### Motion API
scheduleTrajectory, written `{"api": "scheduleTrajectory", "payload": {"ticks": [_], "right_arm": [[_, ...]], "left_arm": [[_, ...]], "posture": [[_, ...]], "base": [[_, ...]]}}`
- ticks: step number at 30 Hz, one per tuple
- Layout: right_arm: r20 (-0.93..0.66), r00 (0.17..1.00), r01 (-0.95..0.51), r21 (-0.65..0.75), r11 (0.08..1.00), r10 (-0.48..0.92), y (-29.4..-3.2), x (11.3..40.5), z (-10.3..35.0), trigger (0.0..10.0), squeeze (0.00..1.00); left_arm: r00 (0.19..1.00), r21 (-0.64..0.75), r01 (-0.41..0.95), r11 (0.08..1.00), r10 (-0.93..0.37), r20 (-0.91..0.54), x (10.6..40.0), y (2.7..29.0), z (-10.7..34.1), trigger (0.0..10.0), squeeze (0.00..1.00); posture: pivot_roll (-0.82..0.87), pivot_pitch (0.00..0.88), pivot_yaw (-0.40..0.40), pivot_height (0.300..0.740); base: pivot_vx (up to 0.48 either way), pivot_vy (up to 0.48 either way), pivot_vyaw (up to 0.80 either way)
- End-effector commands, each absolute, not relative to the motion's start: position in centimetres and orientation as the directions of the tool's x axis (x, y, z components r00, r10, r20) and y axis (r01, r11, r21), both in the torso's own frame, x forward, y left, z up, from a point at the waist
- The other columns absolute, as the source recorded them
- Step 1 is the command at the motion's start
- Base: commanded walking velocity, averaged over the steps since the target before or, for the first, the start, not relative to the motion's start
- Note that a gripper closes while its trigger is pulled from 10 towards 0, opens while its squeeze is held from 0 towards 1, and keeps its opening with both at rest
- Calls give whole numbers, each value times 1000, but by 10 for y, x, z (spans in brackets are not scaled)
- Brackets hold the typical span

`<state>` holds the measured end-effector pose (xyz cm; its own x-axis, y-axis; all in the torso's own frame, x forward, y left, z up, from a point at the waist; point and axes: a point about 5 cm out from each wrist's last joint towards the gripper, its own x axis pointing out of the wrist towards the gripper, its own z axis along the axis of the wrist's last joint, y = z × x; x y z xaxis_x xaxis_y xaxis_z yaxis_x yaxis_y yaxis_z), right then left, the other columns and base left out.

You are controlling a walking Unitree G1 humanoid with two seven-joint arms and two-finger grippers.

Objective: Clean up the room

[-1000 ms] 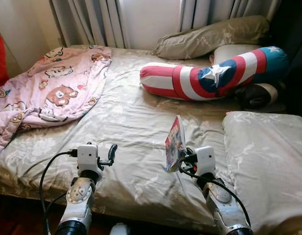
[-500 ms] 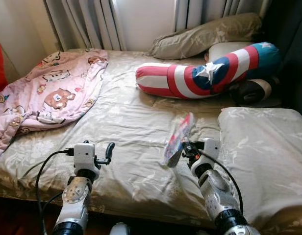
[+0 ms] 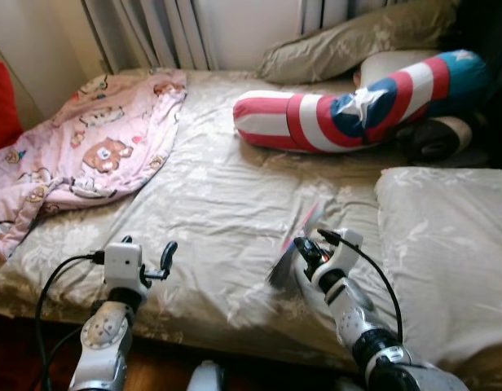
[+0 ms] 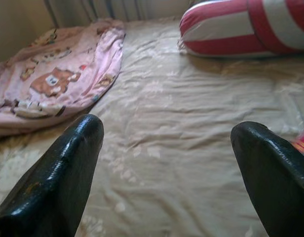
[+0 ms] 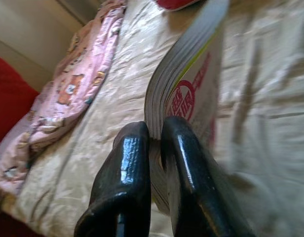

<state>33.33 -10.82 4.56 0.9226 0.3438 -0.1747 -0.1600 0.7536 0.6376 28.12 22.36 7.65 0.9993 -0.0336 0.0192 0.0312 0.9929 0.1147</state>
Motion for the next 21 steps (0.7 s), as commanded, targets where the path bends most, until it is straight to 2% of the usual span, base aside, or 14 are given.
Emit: {"api": "scheduleTrajectory", "payload": {"ticks": [1,5,7,9,13,21], "right_arm": [[-120,925,-205,644,737,362,-101,340,57,10000,0],[-138,927,-195,615,764,348,-104,340,55,10000,0],[-222,936,-116,542,832,275,-115,335,44,10000,0],[-267,932,-70,529,846,244,-121,332,38,10000,0],[-364,925,63,430,900,110,-149,321,22,10000,0],[-408,913,152,386,910,20,-170,315,15,10000,0]], "left_arm": [[1000,119,30,992,-30,3,277,227,76,10000,0],[999,125,31,992,-30,-10,272,228,76,10000,0],[999,126,38,991,-35,-30,269,228,74,10000,0],[998,131,45,990,-41,-37,268,228,73,10000,0],[998,129,41,991,-35,-51,259,232,74,10000,0],[997,130,50,990,-42,-67,259,230,72,10000,0]], "posture": [[229,134,83,646],[235,138,86,646],[246,142,86,646],[246,142,86,646],[252,151,93,646],[241,150,91,646]], "base": [[0,0,0],[0,0,0],[0,0,0],[0,0,0],[0,0,0],[0,0,0]]}}
